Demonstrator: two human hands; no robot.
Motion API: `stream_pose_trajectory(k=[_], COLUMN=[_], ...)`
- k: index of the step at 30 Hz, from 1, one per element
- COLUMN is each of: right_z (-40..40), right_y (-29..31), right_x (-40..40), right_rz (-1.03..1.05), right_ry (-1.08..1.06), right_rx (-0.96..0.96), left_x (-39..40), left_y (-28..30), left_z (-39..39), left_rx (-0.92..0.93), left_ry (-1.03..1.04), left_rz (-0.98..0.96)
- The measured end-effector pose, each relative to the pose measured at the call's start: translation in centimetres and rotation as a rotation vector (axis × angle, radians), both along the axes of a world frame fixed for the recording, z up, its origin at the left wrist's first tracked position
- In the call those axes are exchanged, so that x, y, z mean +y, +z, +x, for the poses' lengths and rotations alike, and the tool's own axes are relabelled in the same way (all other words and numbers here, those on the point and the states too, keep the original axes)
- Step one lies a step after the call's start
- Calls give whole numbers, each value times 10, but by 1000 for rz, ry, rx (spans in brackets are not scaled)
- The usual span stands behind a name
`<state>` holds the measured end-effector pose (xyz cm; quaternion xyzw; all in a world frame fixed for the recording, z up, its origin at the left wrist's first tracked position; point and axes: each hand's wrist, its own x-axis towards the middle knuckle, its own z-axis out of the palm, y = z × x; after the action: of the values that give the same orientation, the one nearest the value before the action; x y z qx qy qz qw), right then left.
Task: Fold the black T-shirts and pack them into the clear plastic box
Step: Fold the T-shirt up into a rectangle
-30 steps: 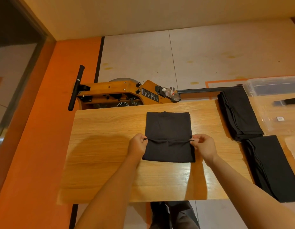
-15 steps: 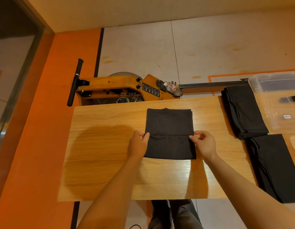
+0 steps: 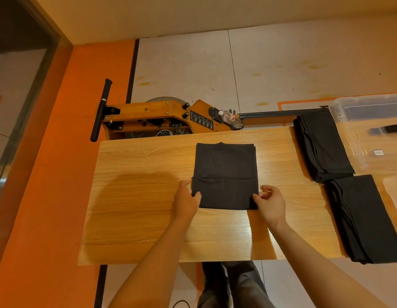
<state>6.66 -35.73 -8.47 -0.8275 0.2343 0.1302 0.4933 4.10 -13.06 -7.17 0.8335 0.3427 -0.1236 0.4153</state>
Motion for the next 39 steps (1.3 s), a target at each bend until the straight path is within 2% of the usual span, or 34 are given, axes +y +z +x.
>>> stream_pose_trajectory(k=[14, 16, 19, 21, 23, 26, 29, 34, 39], right_z=[-18, -18, -21, -23, -26, -30, -34, -29, -28], right_y=[-3, -2, 0, 0, -5, -16, -23, -30, -34], right_x=[-4, -3, -1, 2, 8, 18, 24, 18, 4], right_rz=[-33, -113, -424, -550, -617, -675, -705, -735, -710], right_ry=[19, 69, 289, 506, 712, 889, 945, 944, 927], right_rx=[1, -48, -267, -421, -500, -443, -340, -258, -252], left_x=[-3, -2, 0, 0, -3, -7, -10, -9, -4], left_y=[0, -2, -3, -4, -5, -17, -27, -32, -33], left_z=[-13, -11, -9, -11, -15, -19, -19, -22, -23], left_rx=[-21, -23, -36, -102, -257, -453, -312, -51, 15], left_ry=[2, -6, -30, -125, -320, -716, -942, -913, -888], left_rz=[32, 34, 79, 264, 449, 593, 641, 597, 604])
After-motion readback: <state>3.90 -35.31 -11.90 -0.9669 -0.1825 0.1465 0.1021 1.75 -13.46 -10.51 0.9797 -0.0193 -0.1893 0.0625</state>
